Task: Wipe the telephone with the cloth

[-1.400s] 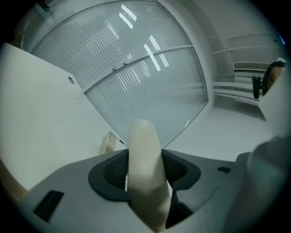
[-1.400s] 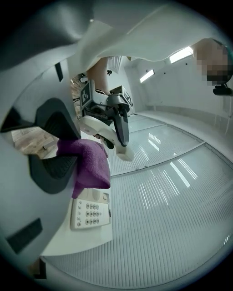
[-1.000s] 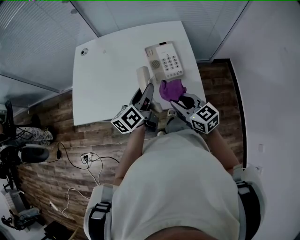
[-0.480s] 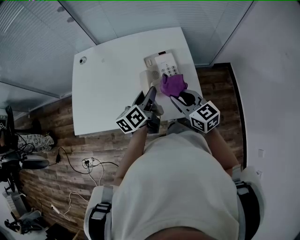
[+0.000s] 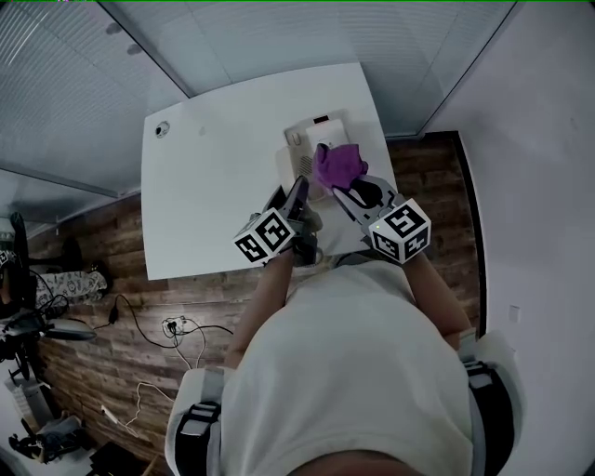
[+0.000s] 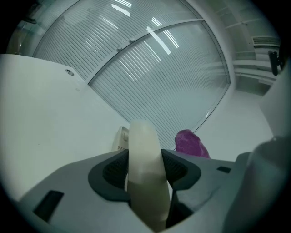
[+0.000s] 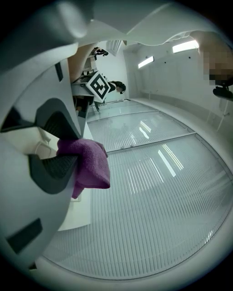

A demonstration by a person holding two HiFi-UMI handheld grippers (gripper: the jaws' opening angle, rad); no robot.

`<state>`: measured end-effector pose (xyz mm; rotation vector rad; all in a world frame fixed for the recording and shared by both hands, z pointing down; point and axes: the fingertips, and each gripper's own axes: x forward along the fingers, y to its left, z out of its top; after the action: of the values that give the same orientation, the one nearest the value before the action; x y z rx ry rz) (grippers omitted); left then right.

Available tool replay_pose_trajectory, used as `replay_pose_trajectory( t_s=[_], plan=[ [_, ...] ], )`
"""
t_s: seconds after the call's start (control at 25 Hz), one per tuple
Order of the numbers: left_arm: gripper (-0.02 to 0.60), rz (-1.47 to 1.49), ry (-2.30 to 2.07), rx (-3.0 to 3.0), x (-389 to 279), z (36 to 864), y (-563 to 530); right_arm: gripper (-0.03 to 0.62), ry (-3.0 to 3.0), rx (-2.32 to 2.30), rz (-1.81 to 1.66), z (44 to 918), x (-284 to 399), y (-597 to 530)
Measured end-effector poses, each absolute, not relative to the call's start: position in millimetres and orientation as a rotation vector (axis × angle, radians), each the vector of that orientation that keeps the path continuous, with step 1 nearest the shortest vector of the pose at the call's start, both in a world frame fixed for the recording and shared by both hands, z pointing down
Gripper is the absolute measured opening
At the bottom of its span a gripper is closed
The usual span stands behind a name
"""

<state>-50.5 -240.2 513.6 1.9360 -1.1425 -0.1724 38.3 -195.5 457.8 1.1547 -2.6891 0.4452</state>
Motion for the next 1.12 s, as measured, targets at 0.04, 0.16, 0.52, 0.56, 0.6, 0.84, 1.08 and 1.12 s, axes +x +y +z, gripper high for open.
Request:
replay_pose_trajectory(
  t_s=[0.04,0.16,0.52,0.56,0.6,0.84,1.08,1.12],
  plan=[
    [0.229,-0.167,-1.153,1.93,-50.0,515.5,-244.1,0.104,-2.681,1.156,0.447,459.0,39.9,-199.4],
    [0.229,-0.137,-1.179,1.921,-47.1,520.0,-254.7,0.103,-2.66,1.159,0.454,461.9,44.6,-211.3],
    [0.229,-0.039,-1.215,1.894,-29.1,536.0,-272.1,0.104,-2.646,1.175,0.488,469.7,54.3,-233.8],
    [0.229,-0.031,-1.226,1.892,-28.1,536.9,-275.3,0.104,-2.646,1.176,0.491,470.0,54.9,-235.6],
    [0.229,-0.023,-1.234,1.889,-27.1,539.1,-278.0,0.104,-2.646,1.176,0.493,470.4,55.5,-237.1],
    [0.229,0.025,-1.275,1.868,-21.7,549.6,-293.6,0.104,-2.638,1.176,0.516,476.2,62.2,-244.6],
    [0.229,0.056,-1.328,1.853,-20.0,554.7,-310.0,0.104,-2.64,1.167,0.536,481.5,65.1,-252.8],
    [0.229,0.062,-1.334,1.848,-19.4,556.0,-311.7,0.104,-2.64,1.165,0.539,482.3,65.4,-253.6]
  ],
)
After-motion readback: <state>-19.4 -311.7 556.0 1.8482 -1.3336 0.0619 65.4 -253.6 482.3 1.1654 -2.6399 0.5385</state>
